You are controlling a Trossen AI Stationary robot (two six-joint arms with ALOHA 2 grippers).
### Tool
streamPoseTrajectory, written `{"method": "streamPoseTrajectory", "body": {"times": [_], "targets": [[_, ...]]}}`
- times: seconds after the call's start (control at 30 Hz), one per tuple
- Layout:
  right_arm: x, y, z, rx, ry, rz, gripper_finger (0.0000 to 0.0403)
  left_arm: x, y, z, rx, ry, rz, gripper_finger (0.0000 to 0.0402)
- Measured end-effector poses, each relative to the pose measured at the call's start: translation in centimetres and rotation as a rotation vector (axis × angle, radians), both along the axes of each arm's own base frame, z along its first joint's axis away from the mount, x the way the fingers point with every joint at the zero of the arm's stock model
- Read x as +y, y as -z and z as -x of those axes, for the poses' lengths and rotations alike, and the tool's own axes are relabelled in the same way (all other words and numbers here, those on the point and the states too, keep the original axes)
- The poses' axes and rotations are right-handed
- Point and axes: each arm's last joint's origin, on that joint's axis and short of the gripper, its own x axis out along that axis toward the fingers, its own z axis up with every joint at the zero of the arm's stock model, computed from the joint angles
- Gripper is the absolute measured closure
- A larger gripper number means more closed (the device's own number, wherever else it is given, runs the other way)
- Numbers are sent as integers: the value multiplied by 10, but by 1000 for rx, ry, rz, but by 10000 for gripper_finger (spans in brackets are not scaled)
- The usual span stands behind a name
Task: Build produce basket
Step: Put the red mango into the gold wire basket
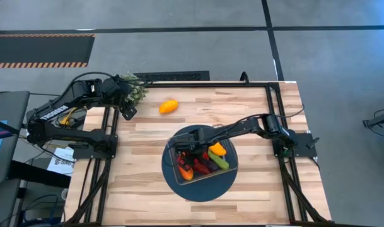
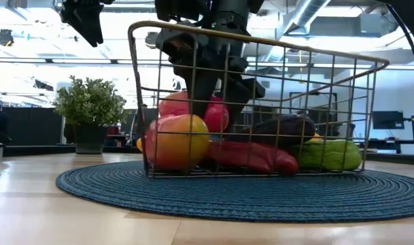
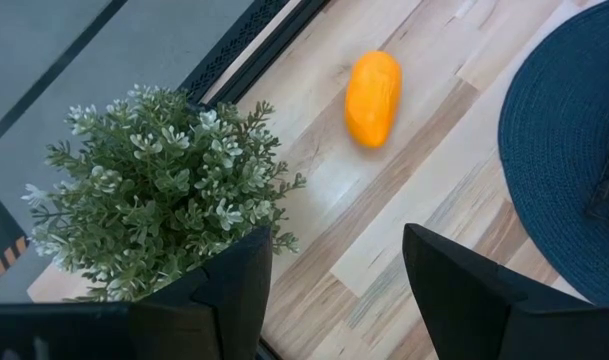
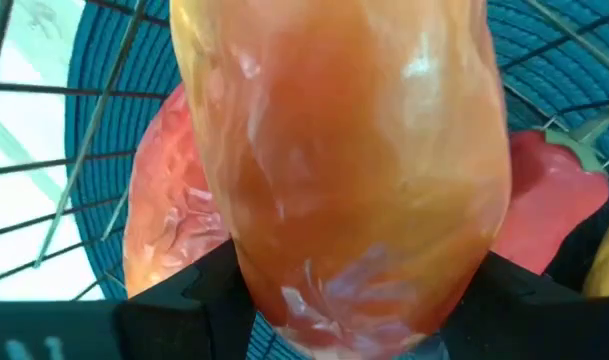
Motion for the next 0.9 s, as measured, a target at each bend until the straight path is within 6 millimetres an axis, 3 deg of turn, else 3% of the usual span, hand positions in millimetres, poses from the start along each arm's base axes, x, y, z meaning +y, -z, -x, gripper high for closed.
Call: {"method": "streamPoseTrajectory", "body": {"times": [0.77,0.9], "targets": [[-1,7,7,55,-24,-6,148,0,0,0,9,14,-5,189],[-1,9,8,64,-26,-26,166,0,0,0,9,14,-6,189]]}}
